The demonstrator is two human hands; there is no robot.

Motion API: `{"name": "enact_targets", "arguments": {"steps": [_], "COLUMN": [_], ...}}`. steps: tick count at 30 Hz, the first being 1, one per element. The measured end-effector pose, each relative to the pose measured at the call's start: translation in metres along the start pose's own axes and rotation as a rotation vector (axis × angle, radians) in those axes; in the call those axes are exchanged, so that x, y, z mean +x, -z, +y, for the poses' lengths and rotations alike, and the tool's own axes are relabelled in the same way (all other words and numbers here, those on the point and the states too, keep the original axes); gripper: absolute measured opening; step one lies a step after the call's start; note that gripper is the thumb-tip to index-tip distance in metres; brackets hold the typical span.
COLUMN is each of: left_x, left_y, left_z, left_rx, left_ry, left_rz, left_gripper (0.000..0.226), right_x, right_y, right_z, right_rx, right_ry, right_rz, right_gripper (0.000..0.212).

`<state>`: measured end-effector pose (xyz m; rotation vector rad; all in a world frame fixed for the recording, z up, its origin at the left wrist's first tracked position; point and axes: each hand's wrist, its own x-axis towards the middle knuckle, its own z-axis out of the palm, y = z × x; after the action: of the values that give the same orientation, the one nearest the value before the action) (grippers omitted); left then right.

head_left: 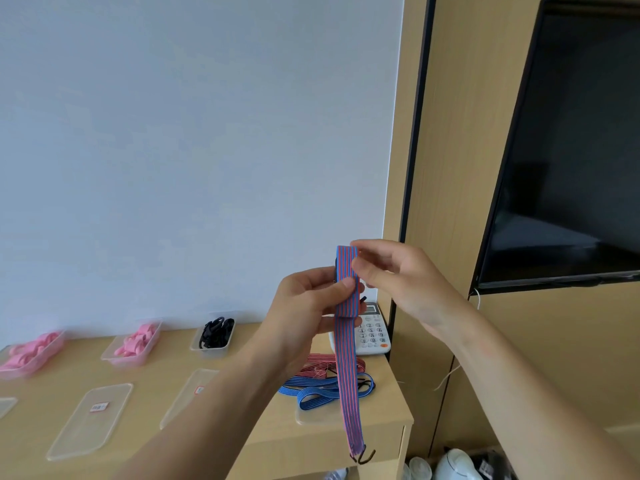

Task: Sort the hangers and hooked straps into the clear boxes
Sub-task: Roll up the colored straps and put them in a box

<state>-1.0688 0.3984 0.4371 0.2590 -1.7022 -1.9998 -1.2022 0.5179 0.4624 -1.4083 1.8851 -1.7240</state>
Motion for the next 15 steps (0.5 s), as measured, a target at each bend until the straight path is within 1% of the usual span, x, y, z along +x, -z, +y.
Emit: {"name": "enact_targets", "arguments": {"steps": [1,3,6,7,10,12,13,15], "left_x": [0.0,0.0,-0.002,-0.003,-0.003,-0.002,-0.001,0.0], "left_y": [0.0,-0.001,0.001,0.002,0.004,0.003,0.003,0.001], "left_z": [0.0,-0.001,-0.005,-0.007,-0.012,-0.013,-0.014,-0.014], "left_rx": [0.006,-0.008,-0.016,0.005,0.018,0.017,0.018,0.021], "left_ry": [-0.004,-0.002,0.045,0.066,0.082,0.065,0.057,0.047], "left_rz": [0.001,0.0,-0.002,-0.005,0.009,0.057,0.079,0.103], "left_gripper": [0.021,0.024,0.04,0.041,0.023,0.017,0.017,0.022], "right_x": [0.002,0.003,0.005,0.005,0.004,0.001,-0.002,-0.004], "right_y": [0.0,0.001,0.002,0.001,-0.001,-0.004,-0.006,-0.008], "right_z": [-0.001,-0.002,-0.002,-0.003,-0.004,-0.004,-0.005,-0.006], "right_rx": [-0.004,0.034,0.028,0.006,-0.026,0.049,0.136,0.293], "right_ry": [0.0,0.011,0.059,0.077,0.127,0.127,0.107,0.06], "right_rz": [-0.034,-0.041,0.063,0.104,0.191,0.183,0.165,0.134], "right_gripper": [0.02,0.013,0.015,0.017,0.021,0.016,0.015,0.025]}}
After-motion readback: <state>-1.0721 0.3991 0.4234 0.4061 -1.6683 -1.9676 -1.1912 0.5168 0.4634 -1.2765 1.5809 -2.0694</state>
